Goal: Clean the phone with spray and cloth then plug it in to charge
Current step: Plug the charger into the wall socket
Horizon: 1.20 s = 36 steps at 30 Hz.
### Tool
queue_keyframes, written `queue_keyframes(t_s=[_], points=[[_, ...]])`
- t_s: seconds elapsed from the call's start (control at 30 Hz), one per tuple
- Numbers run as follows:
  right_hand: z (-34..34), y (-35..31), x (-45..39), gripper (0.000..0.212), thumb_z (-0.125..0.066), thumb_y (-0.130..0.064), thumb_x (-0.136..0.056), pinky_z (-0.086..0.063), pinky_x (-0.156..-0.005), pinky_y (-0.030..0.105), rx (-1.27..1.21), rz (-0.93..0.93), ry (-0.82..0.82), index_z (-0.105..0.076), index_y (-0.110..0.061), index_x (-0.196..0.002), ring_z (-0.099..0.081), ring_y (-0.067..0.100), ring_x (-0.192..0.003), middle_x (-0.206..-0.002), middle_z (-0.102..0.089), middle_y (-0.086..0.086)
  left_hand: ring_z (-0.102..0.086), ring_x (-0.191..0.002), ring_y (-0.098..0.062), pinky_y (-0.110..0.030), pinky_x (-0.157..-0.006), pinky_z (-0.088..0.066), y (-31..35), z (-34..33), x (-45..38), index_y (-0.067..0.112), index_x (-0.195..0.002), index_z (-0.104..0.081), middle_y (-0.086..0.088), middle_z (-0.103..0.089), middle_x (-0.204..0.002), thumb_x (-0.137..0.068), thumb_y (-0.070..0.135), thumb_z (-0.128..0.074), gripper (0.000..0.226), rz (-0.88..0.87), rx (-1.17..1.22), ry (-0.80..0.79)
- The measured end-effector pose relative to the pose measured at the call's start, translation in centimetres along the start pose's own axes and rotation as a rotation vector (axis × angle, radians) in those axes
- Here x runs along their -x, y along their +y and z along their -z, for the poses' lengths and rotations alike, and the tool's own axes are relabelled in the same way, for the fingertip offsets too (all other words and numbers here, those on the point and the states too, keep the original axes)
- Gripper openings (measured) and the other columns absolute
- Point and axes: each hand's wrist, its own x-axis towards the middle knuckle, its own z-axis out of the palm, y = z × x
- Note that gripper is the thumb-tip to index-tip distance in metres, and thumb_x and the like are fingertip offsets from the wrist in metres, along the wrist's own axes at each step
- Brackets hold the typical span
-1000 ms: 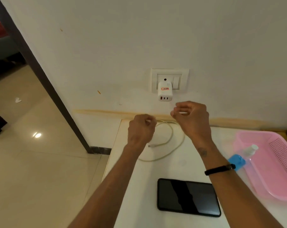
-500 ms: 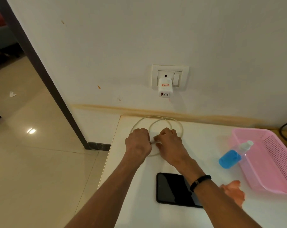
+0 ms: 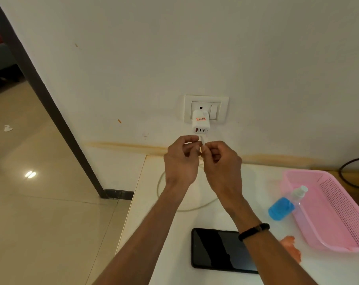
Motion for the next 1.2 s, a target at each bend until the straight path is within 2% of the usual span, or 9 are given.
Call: queue_keyframes(t_s=[0.13,0.2,0.33,0.5,0.67,0.93,1.07,1.2], points=[[0.2,-1.4,-0.2,0.009,-0.069,-0.03,-0.096,-0.055,-0.064,0.01,-0.049,0.021,0.03,-0.076,-0.026,-0.093,-0.071,-0.004,-0.073,-0.075,-0.072,-0.023,-0.076,-0.097,-0.005,-0.021,-0.092,-0.059,0.6,0.2,0.7,0.018,-0.117,-0.077,0.006,-0.08,-0.106,-0.101,0.005,-0.06,0.027,-0.023,0.058,0.013],[0.1,-1.8,-0.3,0.011,-0.07,-0.03,-0.096,-0.057,-0.066,0.013,-0.038,0.007,0.043,-0.078,-0.024,-0.092,-0.071,-0.005,-0.072,-0.074,-0.073,-0.021,-0.074,-0.101,-0.008,-0.028,-0.097,-0.058,0.6,0.3,0.9,0.018,-0.122,-0.076,0.004,-0.079,-0.113,-0.102,0.005,-0.058,0.03,-0.03,0.051,-0.002],[-0.1,-2.6,-1.0,0.013,-0.072,-0.033,-0.093,-0.057,-0.063,0.013,-0.021,-0.026,0.076,-0.079,-0.025,-0.085,-0.071,-0.007,-0.068,-0.069,-0.073,-0.021,-0.071,-0.102,-0.002,-0.029,-0.101,-0.057,0.9,0.2,1.1,0.02,-0.13,-0.072,0.005,-0.076,-0.124,-0.104,0.003,-0.054,0.036,-0.054,0.01,-0.014],[0.0,-3.0,-1.3,0.016,-0.072,-0.033,-0.091,-0.061,-0.065,0.023,0.025,-0.051,0.073,-0.08,-0.024,-0.08,-0.071,-0.004,-0.065,-0.066,-0.074,-0.015,-0.073,-0.107,-0.012,-0.042,-0.098,-0.059,1.0,0.0,1.1,0.018,-0.133,-0.071,0.003,-0.075,-0.126,-0.105,0.004,-0.052,0.036,-0.016,0.021,-0.031],[-0.1,-3.7,-1.7,0.016,-0.073,-0.029,-0.089,-0.063,-0.066,0.033,0.072,-0.063,0.079,-0.08,-0.02,-0.077,-0.071,0.001,-0.06,-0.064,-0.074,-0.013,-0.074,-0.102,-0.01,-0.041,-0.095,-0.061,1.0,0.2,1.1,0.019,-0.133,-0.07,0.003,-0.075,-0.126,-0.106,0.003,-0.05,0.038,0.005,0.043,-0.057],[-0.5,-5.1,-2.4,0.021,-0.075,-0.028,-0.086,-0.063,-0.066,0.033,0.121,-0.122,0.077,-0.075,-0.014,-0.071,-0.072,0.007,-0.064,-0.064,-0.073,-0.007,-0.073,-0.112,-0.021,-0.048,-0.102,-0.057,1.4,0.6,0.8,0.016,-0.132,-0.07,-0.003,-0.075,-0.124,-0.105,0.0,-0.041,0.042,0.05,0.125,-0.093],[-0.9,-5.5,-2.6,0.025,-0.07,-0.026,-0.089,-0.061,-0.068,0.037,0.269,-0.073,0.07,-0.07,-0.01,-0.071,-0.07,0.015,-0.065,-0.065,-0.071,-0.001,-0.07,-0.118,-0.022,-0.047,-0.104,-0.056,1.5,0.7,0.4,0.014,-0.131,-0.07,-0.004,-0.075,-0.126,-0.106,0.001,-0.043,0.04,0.071,0.145,-0.111],[-1.4,-5.7,-2.1,0.027,-0.059,-0.028,-0.097,-0.056,-0.07,0.04,0.466,0.036,0.039,-0.062,-0.009,-0.079,-0.068,0.027,-0.073,-0.079,-0.073,0.007,-0.073,-0.111,-0.02,-0.047,-0.1,-0.059,1.4,0.9,0.3,0.012,-0.128,-0.072,-0.004,-0.077,-0.119,-0.104,-0.001,-0.047,0.037,0.091,0.186,-0.117]])
